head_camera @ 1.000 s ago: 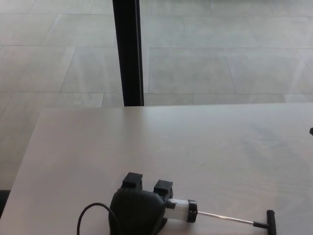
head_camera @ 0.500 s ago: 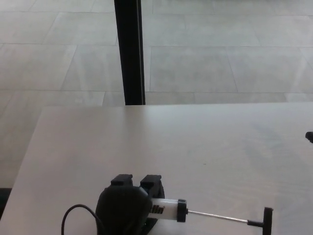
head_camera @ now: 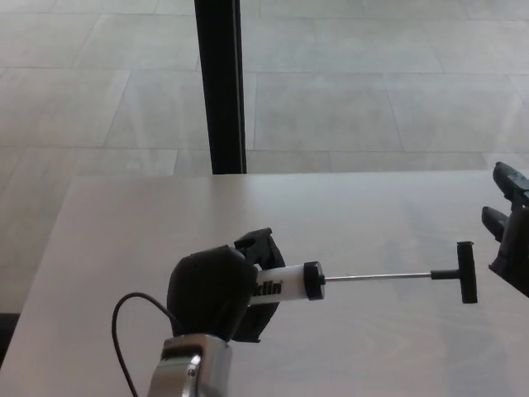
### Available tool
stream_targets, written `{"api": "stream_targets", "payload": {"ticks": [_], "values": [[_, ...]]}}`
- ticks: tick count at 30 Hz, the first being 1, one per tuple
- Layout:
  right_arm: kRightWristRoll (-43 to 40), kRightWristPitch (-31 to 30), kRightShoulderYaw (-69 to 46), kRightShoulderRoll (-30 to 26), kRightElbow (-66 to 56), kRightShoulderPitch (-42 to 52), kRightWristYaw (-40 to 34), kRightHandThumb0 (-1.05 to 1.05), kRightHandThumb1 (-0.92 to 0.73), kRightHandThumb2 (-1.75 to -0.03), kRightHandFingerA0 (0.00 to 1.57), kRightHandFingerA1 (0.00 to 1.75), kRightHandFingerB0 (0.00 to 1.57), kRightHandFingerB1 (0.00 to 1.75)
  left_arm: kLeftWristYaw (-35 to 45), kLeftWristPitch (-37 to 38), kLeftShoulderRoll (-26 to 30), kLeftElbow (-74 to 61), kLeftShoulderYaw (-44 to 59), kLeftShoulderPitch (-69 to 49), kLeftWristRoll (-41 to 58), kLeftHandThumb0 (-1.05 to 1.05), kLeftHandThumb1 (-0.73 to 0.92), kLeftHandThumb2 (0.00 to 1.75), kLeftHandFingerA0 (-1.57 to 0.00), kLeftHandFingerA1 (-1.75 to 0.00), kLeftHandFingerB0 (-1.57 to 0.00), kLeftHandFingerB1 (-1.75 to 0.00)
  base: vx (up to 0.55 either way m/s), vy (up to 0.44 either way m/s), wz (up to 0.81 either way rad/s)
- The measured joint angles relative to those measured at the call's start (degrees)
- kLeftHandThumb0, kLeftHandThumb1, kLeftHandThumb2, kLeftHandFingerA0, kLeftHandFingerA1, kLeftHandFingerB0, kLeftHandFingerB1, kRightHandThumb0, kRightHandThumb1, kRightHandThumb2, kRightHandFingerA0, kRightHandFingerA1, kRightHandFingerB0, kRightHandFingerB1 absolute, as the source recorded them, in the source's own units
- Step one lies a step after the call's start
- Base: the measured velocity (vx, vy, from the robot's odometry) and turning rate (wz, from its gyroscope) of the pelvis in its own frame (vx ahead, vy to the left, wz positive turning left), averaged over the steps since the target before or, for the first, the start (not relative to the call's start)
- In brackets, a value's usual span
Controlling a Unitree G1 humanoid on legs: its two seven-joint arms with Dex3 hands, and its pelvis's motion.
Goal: The robot uses its left hand to lift the air pump kept on the middle of the desk and use the right hand to compress the handle
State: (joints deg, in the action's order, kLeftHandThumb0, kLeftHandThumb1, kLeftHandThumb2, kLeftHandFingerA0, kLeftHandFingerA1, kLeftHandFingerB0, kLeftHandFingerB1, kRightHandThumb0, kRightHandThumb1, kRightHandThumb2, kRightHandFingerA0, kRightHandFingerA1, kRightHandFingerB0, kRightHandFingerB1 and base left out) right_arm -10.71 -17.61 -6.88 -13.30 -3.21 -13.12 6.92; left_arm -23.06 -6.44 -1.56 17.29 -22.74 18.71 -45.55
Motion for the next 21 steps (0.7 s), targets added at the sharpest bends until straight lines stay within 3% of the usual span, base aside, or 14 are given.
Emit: {"api": "stream_targets", "payload": {"ticks": [16,21], "values": [[-0.02,-6.33,1.67,1.91,-2.90,-1.79,-0.32,-1.02,-0.92,-1.31,0.00,0.11,0.00,0.00,0.14,-0.51,2.78,0.01,-0.25,-0.05,-0.06,0.00,0.48,1.26,-0.90,-1.75,-0.85,-1.46,0.00,0.000,0.00],[0.40,-8.31,1.97,2.55,-3.89,-3.36,-1.33,-1.00,-0.92,-1.31,0.00,0.14,0.00,0.03,0.06,-0.61,3.02,0.36,-0.53,-0.39,-0.27,0.00,0.47,1.30,-0.89,-1.75,-0.85,-1.54,0.00,0.000,0.00]]}}
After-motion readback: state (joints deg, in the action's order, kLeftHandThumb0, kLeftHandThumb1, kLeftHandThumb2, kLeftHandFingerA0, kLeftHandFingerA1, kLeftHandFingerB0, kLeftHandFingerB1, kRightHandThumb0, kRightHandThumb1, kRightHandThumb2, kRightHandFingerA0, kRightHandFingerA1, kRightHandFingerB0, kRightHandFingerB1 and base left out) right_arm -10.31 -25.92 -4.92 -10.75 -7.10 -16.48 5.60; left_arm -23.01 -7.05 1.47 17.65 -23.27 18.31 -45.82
